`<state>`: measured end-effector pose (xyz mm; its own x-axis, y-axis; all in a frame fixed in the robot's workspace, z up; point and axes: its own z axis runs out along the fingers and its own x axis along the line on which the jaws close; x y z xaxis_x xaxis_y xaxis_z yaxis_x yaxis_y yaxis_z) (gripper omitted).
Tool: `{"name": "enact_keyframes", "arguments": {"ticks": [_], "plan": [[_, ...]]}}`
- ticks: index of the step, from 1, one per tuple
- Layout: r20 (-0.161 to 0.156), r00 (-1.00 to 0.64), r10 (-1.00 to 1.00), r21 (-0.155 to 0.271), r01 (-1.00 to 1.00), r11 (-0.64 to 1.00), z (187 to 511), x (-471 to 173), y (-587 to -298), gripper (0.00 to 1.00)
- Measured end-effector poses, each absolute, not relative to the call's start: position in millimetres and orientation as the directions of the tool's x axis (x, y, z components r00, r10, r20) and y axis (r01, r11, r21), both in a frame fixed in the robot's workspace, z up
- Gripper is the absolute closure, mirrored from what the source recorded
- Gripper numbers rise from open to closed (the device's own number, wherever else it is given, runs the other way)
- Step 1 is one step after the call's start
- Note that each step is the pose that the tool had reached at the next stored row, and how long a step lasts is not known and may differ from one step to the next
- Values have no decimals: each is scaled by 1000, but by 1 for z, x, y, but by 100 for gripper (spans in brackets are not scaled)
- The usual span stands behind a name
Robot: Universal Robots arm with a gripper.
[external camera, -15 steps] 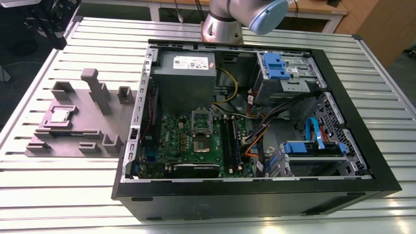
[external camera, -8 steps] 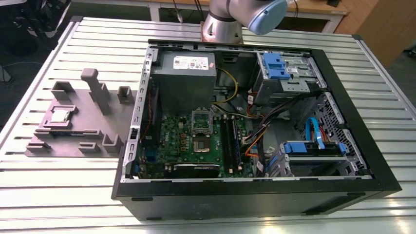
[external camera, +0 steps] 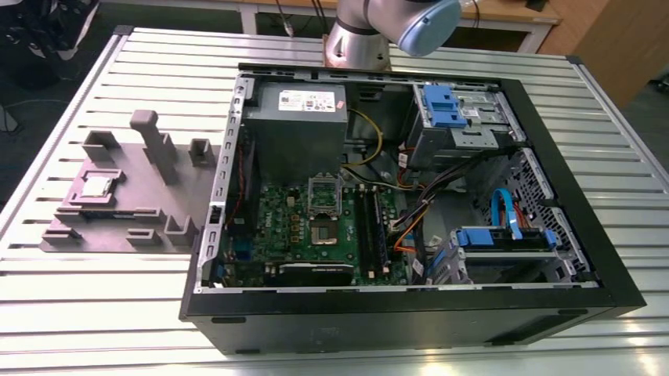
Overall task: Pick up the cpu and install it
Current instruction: 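Reach for the cpu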
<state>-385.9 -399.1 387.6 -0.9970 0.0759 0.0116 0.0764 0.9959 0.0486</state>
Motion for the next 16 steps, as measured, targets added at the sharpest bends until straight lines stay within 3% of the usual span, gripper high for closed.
{"name": "enact_keyframes", "arguments": {"ticks": [16], "plan": [[12,-997,75,48,76,996,387,-396,-399,89]]}}
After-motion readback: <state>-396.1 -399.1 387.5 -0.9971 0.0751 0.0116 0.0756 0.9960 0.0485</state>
